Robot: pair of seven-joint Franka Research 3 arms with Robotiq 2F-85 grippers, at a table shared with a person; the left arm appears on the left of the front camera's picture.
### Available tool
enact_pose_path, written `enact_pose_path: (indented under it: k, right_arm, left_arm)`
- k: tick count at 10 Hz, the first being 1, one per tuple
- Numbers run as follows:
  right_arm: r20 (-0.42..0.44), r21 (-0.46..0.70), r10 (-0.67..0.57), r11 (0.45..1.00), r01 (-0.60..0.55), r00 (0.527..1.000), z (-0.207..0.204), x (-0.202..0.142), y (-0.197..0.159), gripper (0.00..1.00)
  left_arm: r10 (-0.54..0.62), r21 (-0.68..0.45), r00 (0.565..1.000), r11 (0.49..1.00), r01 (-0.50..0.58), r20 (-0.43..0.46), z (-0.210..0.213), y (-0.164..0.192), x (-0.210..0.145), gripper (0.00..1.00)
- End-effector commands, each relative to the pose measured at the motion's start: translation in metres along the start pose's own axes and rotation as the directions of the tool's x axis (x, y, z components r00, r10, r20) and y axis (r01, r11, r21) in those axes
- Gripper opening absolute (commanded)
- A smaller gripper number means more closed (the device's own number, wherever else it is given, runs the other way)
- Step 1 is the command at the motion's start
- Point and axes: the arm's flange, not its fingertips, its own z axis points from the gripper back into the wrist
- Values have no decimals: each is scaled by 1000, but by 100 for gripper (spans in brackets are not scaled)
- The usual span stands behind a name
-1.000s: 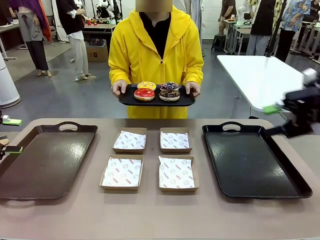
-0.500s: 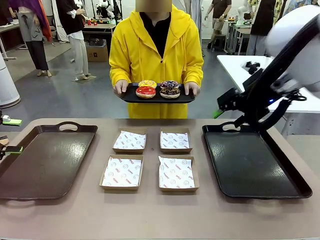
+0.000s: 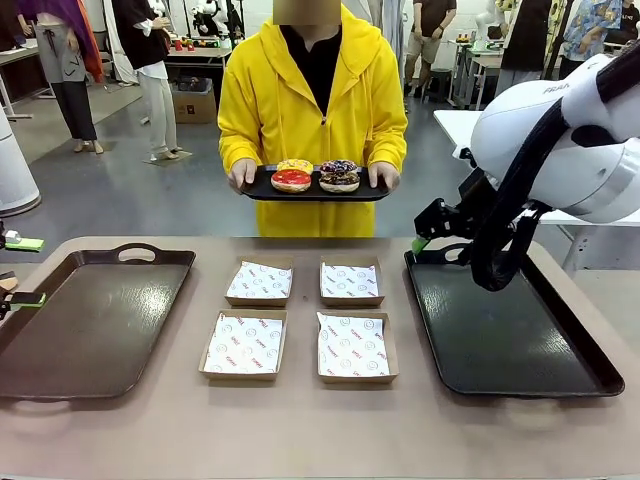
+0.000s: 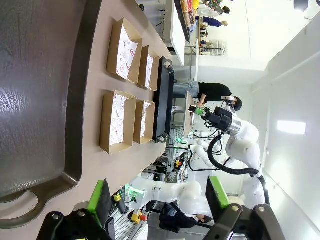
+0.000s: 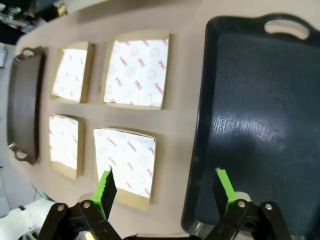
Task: Individually package the donuts and arrange them on the tray.
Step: Pick up one Paper togo box.
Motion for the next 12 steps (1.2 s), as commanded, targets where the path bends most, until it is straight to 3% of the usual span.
enact_pose_path:
  k: [1,9,11,12]
  right_arm:
    - [12,-17,8,1000,-8,1000,2,-3,4,100]
    - [1,9,20,1000,-20,1000,2,0,3,100]
    - [-71,-42,-16,999,13,997,-18,23,21,100]
    - [-66,-87,-68,994,62,996,-25,36,29,100]
  left_arm:
    - [-3,-12,1000,1000,3,6,2,-1,0,100]
    - [-3,-12,1000,1000,3,6,2,-1,0,100]
    - [-3,-12,1000,1000,3,6,2,-1,0,100]
    - [-3,-12,1000,1000,3,6,2,-1,0,100]
